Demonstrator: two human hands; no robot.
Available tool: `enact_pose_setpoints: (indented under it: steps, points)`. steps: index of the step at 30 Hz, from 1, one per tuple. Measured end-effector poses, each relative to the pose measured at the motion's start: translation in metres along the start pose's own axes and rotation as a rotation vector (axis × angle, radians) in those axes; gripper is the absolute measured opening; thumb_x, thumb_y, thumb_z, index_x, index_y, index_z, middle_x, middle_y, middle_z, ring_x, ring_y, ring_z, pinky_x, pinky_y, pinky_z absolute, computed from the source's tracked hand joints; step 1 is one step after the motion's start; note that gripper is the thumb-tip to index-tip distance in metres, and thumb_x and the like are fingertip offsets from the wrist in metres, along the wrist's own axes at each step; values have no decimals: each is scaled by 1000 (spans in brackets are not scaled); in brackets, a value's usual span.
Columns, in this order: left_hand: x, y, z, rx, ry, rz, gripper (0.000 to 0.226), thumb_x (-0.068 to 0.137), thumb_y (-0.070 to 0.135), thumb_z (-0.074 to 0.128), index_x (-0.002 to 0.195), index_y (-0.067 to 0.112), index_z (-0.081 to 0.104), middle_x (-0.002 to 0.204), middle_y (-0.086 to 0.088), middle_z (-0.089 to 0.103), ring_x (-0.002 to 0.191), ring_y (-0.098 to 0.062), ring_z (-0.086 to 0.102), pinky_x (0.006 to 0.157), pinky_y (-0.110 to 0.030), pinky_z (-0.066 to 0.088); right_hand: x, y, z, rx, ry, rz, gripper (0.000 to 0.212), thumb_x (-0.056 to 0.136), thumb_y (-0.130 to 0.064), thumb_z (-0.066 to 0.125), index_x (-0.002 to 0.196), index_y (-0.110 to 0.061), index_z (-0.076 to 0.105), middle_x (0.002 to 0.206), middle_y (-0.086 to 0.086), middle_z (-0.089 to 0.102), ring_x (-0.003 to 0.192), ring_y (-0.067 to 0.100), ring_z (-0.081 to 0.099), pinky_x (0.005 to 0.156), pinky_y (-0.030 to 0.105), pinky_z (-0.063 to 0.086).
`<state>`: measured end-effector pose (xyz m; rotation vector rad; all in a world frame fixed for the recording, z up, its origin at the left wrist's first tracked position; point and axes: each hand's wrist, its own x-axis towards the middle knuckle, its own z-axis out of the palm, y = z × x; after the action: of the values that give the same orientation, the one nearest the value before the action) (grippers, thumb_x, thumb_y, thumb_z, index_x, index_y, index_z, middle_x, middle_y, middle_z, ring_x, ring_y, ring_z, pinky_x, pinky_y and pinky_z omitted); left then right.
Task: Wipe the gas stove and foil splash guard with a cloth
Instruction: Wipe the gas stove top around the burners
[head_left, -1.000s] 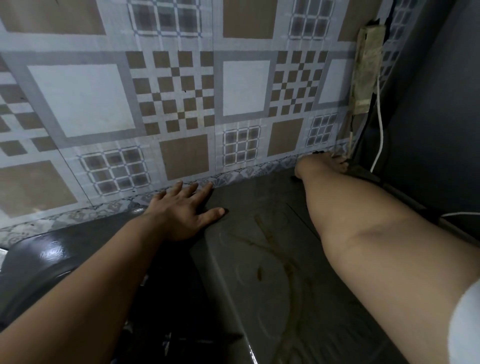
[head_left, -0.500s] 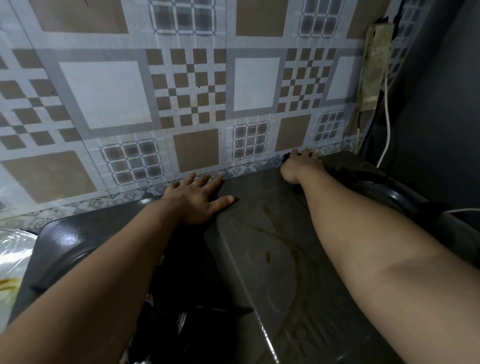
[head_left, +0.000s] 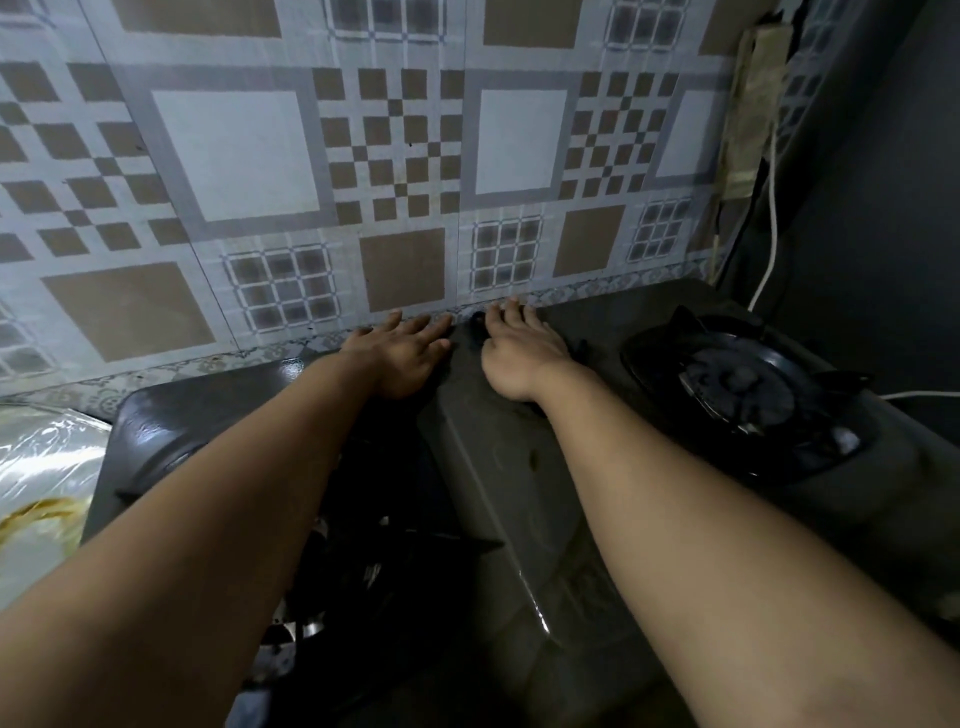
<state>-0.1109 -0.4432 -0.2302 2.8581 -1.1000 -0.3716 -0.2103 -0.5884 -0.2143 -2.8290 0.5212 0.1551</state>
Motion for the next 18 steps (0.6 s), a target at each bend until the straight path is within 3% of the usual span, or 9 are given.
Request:
enact_pose_setpoints:
  steps: [9,18]
  points:
    - [0,-3,-4,46,-7,43,57,106,46,20,159,33,1,168,3,7,154,-24,8,124,-44,9,-63,-39,17,33,-20,-176,60,102,-24,25,157,-15,2,165,4,-6,151,21,-3,121,34,0]
    - [0,0,-1,11,37,25,55,105,50,16,158,38,5,167,1,15,154,-23,12,122,-43,12,-113,2,20,-19,17,-422,56,104,-30,24,157,-27,7,164,-8,1,151,12,-1,117,27,1]
